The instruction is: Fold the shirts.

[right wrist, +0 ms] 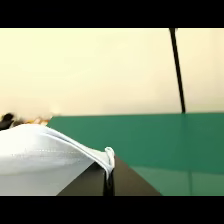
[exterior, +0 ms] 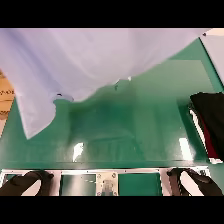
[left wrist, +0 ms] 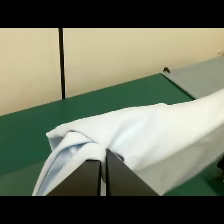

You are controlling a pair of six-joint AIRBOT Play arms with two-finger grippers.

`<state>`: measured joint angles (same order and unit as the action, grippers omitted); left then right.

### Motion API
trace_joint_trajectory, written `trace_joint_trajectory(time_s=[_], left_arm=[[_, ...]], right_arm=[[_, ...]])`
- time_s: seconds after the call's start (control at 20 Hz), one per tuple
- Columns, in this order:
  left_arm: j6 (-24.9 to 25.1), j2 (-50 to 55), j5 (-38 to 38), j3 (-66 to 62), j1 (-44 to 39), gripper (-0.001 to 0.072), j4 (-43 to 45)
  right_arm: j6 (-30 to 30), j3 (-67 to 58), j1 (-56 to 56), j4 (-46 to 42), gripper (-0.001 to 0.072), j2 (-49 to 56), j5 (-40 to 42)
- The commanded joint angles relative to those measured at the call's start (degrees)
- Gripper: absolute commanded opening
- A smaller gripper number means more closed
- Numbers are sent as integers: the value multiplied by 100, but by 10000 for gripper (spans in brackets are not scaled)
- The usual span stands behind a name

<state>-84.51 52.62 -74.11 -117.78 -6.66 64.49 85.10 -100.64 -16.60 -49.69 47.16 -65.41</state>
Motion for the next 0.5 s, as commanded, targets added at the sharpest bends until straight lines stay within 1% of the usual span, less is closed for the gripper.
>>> trace_joint_trajectory(time_s=[0.0,0.15,0.3,0.35,0.45], left_arm=[[-98,50,199,-111,7,25,267],[15,420,664,529,7,25,275],[240,1340,1078,686,7,25,83],[315,1751,1235,686,4,25,-114],[748,2603,1519,686,4,25,-903]], right_arm=[[-31,-227,-160,-153,18,-271,-223],[-33,212,-157,-133,18,-269,-374],[-37,1060,-157,-136,18,-267,-369],[-76,1464,-157,-138,18,-264,-361],[-181,2402,-157,-138,19,-256,-177]])
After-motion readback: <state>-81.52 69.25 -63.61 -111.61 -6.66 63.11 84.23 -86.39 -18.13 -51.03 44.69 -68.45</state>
